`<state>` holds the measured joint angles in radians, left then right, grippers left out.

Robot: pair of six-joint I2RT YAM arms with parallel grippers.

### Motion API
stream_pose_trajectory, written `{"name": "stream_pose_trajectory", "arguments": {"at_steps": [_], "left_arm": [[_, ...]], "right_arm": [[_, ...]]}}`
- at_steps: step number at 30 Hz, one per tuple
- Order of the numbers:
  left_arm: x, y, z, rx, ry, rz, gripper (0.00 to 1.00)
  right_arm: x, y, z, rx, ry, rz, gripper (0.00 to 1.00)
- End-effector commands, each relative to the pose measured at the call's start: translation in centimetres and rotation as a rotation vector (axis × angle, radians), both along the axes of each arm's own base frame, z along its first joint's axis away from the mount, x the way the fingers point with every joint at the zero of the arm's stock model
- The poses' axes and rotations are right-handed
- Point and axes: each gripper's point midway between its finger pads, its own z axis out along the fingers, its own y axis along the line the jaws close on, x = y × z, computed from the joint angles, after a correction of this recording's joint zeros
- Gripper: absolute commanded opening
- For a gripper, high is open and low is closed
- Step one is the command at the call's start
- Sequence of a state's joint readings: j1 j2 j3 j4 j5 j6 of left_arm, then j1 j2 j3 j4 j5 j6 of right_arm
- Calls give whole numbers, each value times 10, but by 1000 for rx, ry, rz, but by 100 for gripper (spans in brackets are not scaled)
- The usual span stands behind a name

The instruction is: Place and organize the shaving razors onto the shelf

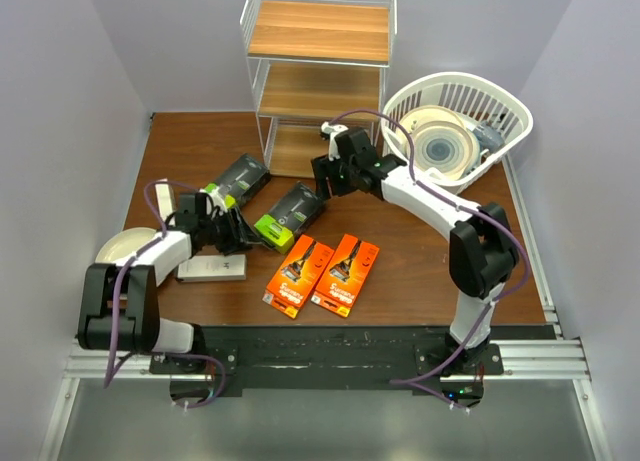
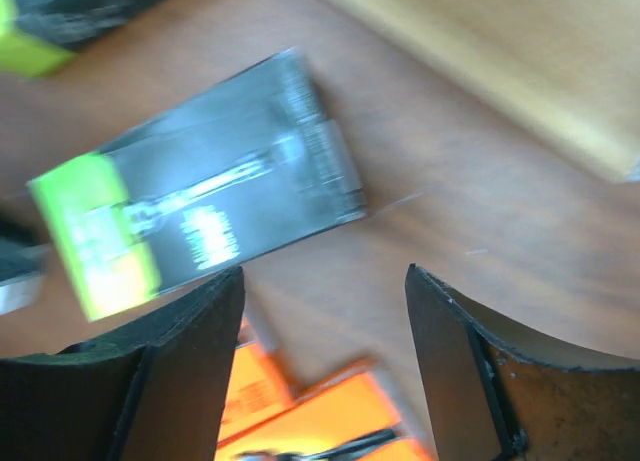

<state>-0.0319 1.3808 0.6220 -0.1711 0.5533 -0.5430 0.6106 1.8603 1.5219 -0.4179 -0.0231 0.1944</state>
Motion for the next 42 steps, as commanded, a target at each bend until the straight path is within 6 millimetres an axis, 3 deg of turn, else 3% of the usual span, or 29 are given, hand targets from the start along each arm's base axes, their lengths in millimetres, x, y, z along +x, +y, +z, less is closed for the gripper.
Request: {"name": "stream_pose_trajectory", "arguments": {"at_steps": [1, 4, 9, 10, 14, 19, 24, 31, 38, 42], "left_arm": [[7, -9, -2, -63, 17, -21, 47], [11, -10, -11, -71, 41, -25, 43], [15, -20, -22, -147, 86, -19, 41], [23, -23, -16, -174, 46, -31, 41], [23, -32, -7, -235, 40, -79, 44], [2, -32, -11, -215, 133, -196, 52], [9, -31, 4, -201, 70, -180, 53], [18, -30, -7, -229, 51, -67, 52], [16, -45, -14, -268, 58, -61, 43], [25, -63, 2, -349, -36, -72, 31]], "right_arm": [[-45, 34, -15, 228, 235, 33, 67], [-63, 47, -26, 322, 334, 57, 66], [-69, 68, -35, 468, 443, 27, 69], [-73, 70, -38, 496, 481, 32, 69], [-70, 75, -37, 569, 549, -12, 71], [-56, 63, -44, 576, 553, -80, 72], [-24, 46, -60, 542, 489, -143, 65], [10, 38, -66, 532, 437, -137, 59], [8, 36, -61, 555, 444, -137, 61], [-3, 20, -55, 558, 498, -186, 69]]}}
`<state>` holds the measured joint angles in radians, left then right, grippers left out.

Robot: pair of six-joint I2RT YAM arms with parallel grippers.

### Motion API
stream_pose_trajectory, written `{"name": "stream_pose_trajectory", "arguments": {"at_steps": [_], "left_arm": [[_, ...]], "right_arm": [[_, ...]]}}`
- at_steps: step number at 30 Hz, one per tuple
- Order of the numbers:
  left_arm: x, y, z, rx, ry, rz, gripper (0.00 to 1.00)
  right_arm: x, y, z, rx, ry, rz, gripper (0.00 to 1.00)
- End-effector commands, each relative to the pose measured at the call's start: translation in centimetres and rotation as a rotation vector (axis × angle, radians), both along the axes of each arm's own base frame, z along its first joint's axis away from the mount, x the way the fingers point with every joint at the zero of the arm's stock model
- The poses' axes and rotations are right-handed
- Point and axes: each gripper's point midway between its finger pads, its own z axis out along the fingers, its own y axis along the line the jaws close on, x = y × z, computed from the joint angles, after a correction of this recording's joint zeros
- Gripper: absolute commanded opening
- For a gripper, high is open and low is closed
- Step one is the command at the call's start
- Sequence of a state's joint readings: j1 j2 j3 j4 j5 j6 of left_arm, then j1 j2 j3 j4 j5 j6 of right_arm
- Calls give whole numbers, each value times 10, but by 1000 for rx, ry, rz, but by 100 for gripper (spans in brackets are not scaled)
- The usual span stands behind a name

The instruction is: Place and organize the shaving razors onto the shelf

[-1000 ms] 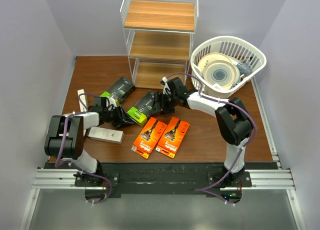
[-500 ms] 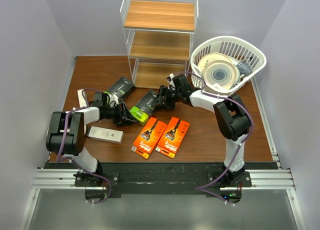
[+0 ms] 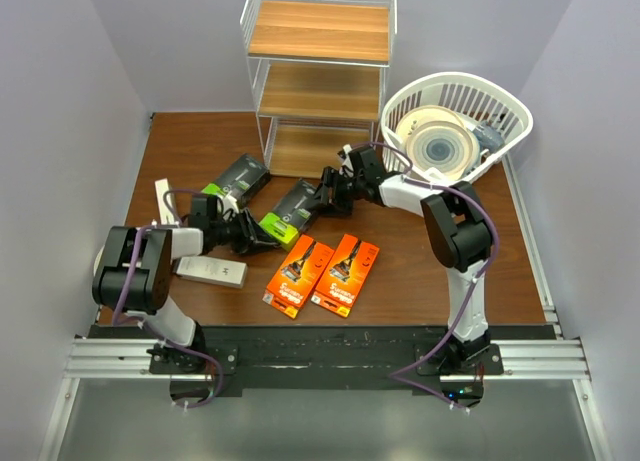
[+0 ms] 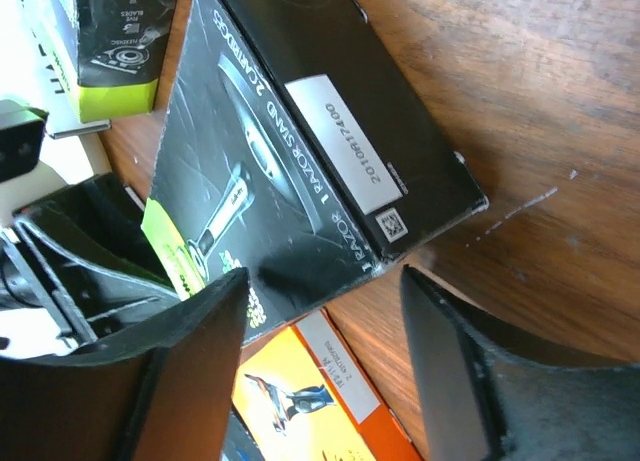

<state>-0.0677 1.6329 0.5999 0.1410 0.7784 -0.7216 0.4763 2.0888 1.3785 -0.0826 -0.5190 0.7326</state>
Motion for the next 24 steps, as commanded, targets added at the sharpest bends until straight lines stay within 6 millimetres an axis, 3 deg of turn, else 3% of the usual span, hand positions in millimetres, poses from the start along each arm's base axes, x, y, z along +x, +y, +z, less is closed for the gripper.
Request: {"name": "stream_pose_trajectory", "arguments": {"at_steps": [1, 2, 4, 5, 7, 16, 24], "left_arm": [[15, -24, 22, -108, -127, 5, 28], [13, -32, 27, -141, -115, 6, 19], [18, -43, 45, -204, -191, -9, 13], [19, -48, 50, -225, -193, -9, 4], [26, -53, 62, -243, -244, -19, 1], [41, -90, 104, -344, -350, -79, 0], [40, -112, 107, -371, -351, -124, 0]], "right_arm": [[-4, -19, 31, 35, 5, -48, 71], [-8, -22, 30, 42, 30, -54, 73], [-17, -28, 31, 62, 90, -70, 79], [-19, -29, 31, 69, 106, -77, 80], [-25, -29, 34, 105, 152, -87, 84], [-30, -20, 57, 190, 247, -140, 96], [-29, -15, 74, 234, 259, -153, 98]]}}
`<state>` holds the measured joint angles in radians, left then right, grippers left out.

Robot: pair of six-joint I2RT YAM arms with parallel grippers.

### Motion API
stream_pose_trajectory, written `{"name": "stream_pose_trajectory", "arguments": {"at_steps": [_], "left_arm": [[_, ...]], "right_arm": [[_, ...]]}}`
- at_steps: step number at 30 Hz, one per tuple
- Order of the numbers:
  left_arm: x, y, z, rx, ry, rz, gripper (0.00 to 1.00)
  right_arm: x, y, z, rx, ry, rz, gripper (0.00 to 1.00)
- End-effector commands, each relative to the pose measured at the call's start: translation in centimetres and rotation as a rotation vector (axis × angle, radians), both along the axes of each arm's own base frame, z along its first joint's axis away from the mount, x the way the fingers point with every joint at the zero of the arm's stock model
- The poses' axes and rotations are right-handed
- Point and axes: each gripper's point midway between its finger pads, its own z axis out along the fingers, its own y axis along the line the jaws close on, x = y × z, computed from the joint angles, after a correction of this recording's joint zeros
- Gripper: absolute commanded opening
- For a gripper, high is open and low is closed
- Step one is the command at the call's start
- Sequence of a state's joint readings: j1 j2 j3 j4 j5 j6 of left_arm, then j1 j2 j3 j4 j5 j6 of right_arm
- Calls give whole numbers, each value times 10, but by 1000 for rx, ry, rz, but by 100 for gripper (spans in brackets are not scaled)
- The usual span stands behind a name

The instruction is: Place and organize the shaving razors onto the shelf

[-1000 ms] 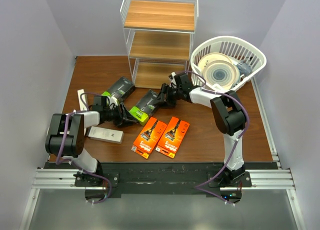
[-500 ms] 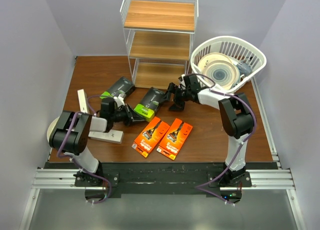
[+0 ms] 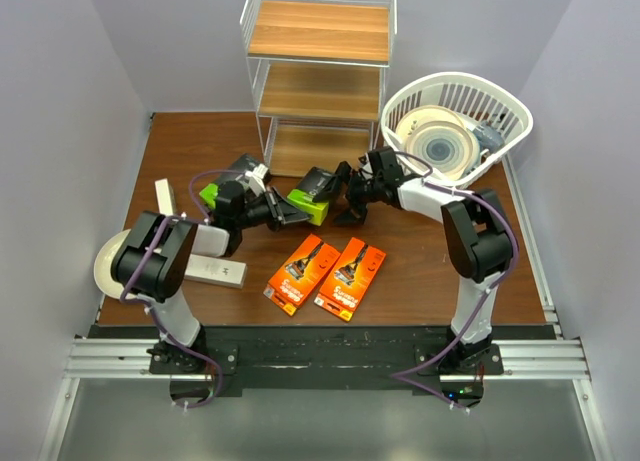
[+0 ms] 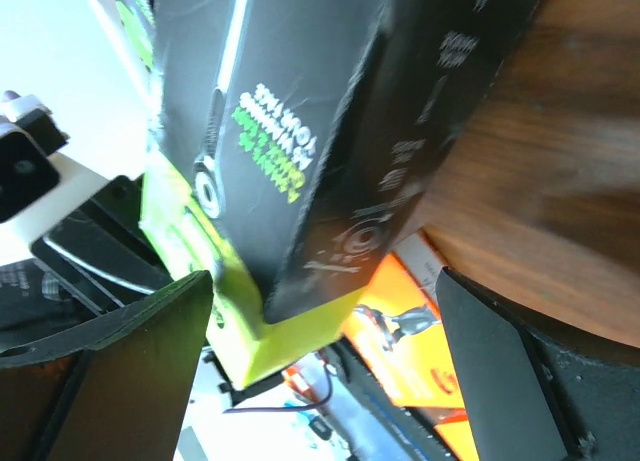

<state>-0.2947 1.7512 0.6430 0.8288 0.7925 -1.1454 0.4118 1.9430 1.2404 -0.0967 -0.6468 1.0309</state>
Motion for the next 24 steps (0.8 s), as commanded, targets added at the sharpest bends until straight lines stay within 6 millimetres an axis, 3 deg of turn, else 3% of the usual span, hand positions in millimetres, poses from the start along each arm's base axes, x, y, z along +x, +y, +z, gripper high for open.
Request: {"name": "stream_pose_trajectory", "arguments": {"at_steps": [1, 6, 11, 14, 20, 24], "left_arm": [[1, -18, 28, -61, -102, -52, 0], [-2, -23, 26, -39, -117, -79, 0], [-9, -33, 19, 11, -157, -138, 0], [-14, -39, 20, 29, -192, -166, 0], [-11, -54, 33, 70, -288, -204, 0], [2, -60, 46, 96, -350, -182, 0]], "right_arm": [[-3, 6, 35, 72, -11, -6, 97], [3, 6, 45, 102, -80, -30, 87], [3, 4, 55, 103, -189, -5, 67], [5, 2, 64, 98, -273, 16, 61], [4, 0, 75, 91, -357, 39, 58], [6, -2, 87, 91, -413, 48, 56]]}}
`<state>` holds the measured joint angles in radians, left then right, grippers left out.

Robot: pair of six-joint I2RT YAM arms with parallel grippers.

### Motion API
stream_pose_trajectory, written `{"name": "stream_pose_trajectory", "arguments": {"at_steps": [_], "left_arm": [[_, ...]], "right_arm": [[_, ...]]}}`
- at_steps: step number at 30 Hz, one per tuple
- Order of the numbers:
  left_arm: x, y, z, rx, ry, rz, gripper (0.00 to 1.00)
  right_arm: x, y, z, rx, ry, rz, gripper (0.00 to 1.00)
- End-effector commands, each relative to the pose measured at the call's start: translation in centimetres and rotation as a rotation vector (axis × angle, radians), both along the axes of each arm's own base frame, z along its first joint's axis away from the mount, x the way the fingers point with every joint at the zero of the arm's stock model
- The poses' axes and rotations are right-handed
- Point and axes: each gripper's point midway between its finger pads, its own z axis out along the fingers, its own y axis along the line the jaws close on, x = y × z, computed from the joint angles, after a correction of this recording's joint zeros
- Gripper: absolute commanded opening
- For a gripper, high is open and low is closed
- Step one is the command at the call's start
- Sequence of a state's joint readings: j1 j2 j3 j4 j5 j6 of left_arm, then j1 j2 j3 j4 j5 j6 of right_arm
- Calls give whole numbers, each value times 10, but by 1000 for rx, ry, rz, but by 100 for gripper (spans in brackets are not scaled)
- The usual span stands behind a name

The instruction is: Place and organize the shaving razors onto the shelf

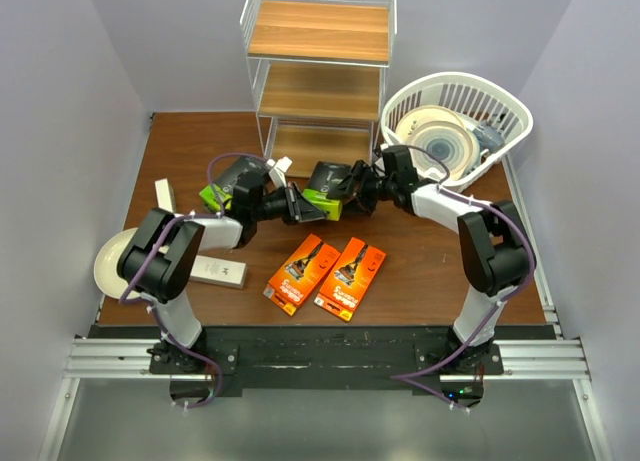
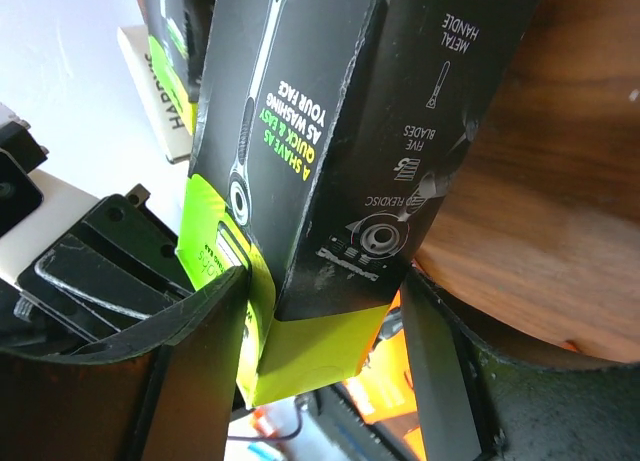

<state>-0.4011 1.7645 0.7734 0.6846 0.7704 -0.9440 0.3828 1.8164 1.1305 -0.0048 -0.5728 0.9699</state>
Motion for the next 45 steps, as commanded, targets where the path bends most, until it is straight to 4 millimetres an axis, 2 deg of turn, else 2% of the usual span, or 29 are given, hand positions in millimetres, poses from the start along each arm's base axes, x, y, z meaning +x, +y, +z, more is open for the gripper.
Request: {"name": "stream_pose_trajectory", "arguments": {"at_steps": [1, 4, 8, 9, 10, 11, 12, 13, 15, 16, 17, 18, 19, 20, 23, 24, 26, 27, 28, 33, 34, 37, 43, 45], "left_arm": [[5, -24, 42, -3, -211, -73, 0], [14, -29, 49, 18, -251, -68, 0], [34, -33, 41, 57, -255, -40, 0], [40, -34, 32, 72, -240, -27, 0], [44, -35, 25, 85, -221, -17, 0], [49, -36, 24, 89, -220, -8, 0], [55, -35, 13, 110, -208, 20, 0], [61, -35, 14, 109, -228, 45, 0], [72, -32, 1, 140, -222, 116, 0], [76, -33, 2, 127, -225, 132, 0], [80, -34, -1, 126, -225, 146, 0], [84, -35, -7, 138, -223, 166, 0], [87, -36, -6, 136, -233, 181, 0], [90, -37, -10, 139, -229, 197, 0], [102, -39, -14, 135, -207, 251, 0], [105, -39, -15, 136, -204, 267, 0], [111, -43, -20, 116, -177, 282, 0], [113, -45, -20, 102, -165, 286, 0], [118, -49, -19, 91, -170, 284, 0], [130, -60, -17, 36, -124, 306, 0], [133, -62, -19, 28, -108, 312, 0], [139, -66, -22, 2, -56, 332, 0], [148, -77, -29, -15, -27, 337, 0], [151, -81, -27, -29, -10, 344, 0]], "right_arm": [[0, 21, 69, 100, -255, 108, 56], [3, 19, 74, 93, -286, 105, 56], [13, 11, 65, 66, -290, 85, 57], [18, 9, 65, 56, -297, 72, 57], [22, 5, 58, 34, -294, 67, 59], [27, 2, 59, 20, -304, 57, 62], [33, -4, 54, -11, -305, 36, 65], [36, -11, 46, -39, -289, 26, 68], [41, -21, 44, -61, -282, 7, 77], [43, -30, 40, -86, -263, -12, 80], [42, -34, 43, -91, -265, -18, 88], [41, -38, 45, -97, -269, -19, 91], [38, -44, 44, -110, -263, -10, 97], [34, -48, 53, -111, -281, -8, 99], [20, -58, 64, -133, -307, 37, 99], [14, -61, 75, -142, -334, 47, 99], [2, -68, 73, -181, -337, 79, 99], [-4, -72, 82, -197, -379, 95, 99], [-14, -76, 75, -219, -353, 106, 99], [-48, -91, 69, -297, -388, 202, 99], [-54, -92, 63, -306, -375, 210, 99], [-57, -98, 58, -330, -371, 188, 99], [-48, -100, 69, -362, -425, 194, 99], [-51, -96, 71, -339, -442, 240, 99]]}}
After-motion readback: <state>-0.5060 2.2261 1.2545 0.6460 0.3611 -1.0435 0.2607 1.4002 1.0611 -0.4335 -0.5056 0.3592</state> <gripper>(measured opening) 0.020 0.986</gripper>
